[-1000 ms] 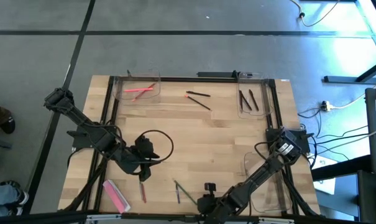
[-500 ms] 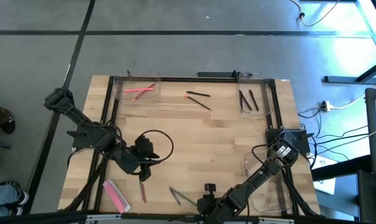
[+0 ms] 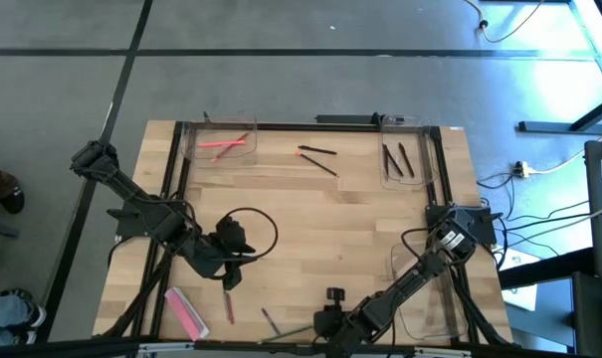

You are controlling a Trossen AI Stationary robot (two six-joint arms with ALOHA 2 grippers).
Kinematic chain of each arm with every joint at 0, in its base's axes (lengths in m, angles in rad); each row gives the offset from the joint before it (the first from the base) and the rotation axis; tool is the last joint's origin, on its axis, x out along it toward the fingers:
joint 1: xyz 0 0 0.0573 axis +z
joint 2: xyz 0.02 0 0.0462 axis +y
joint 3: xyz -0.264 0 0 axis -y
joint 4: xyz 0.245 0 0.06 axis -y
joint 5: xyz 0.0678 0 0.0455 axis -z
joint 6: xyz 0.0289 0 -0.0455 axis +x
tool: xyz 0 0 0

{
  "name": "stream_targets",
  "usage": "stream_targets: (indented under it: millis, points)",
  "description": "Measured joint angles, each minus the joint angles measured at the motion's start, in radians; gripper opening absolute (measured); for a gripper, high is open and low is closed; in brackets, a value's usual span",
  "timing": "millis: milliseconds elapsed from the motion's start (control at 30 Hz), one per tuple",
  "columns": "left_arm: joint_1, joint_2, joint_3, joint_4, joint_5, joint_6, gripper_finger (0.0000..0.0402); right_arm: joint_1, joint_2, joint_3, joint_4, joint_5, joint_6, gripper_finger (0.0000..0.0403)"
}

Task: Sort crayons/erasers/pens/pencils in bins
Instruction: Put the green pencil into the top left transparent bin

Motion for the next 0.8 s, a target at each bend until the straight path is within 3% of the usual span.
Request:
stream_targets:
  millis: [233,600,800]
  points:
    - [0.0,0.0,0.0,0.0,0.0,0.0,0.0098,-0.001,0.002,-0.001,0.019,-0.003,-0.031,0.0096]
    - [0.0,0.0,0.0,0.0,0.0,0.0,0.0098,-0.009,0.006,0.0,0.023,-0.045,-0.082,0.003]
    - [0.0,0.0,0.0,0.0,0.0,0.0,0.0098,-0.016,0.007,0.001,0.026,-0.061,-0.081,0.0022]
